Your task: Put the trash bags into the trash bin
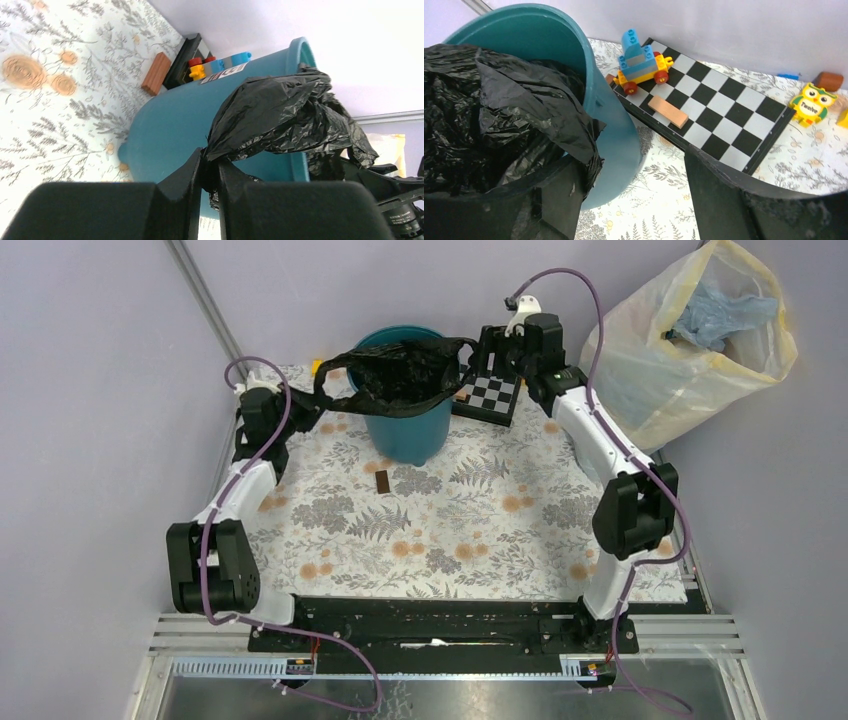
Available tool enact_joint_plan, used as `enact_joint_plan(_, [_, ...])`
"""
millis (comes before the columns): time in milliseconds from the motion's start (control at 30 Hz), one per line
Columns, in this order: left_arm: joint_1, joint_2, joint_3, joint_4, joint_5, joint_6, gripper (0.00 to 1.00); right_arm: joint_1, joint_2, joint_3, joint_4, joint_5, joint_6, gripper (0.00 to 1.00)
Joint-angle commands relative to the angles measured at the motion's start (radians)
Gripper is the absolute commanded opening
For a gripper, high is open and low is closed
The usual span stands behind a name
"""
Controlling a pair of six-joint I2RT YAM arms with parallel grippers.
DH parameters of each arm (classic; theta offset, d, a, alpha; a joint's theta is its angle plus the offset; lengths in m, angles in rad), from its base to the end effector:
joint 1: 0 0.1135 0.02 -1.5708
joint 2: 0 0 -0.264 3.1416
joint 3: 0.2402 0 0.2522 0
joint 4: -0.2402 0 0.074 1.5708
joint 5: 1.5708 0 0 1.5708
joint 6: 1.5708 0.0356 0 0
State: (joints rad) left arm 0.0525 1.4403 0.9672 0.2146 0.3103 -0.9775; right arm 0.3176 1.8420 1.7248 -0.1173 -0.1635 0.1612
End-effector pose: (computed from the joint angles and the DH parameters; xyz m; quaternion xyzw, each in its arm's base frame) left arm 0.3355 0.0067 0.2895 -0.3035 0.7277 -0.3785 0.4848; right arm 0.4230 0.1451 0.3734 -0.1115 0.7760 0.2087 0.5847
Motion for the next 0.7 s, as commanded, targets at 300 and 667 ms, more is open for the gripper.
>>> enact_joint_plan(300, [0.004,0.151,0.181,0.076,0.025,0.030,0.47,-0.009,0.211,0.330,-0.119,-0.098,-0.009,0.76])
enact_joint_plan(667, [0.004,0.307,0.358,0.035,0.082,0.052,0.46,-0.043,0.326,0.471,-0.123,-0.149,0.046,0.56])
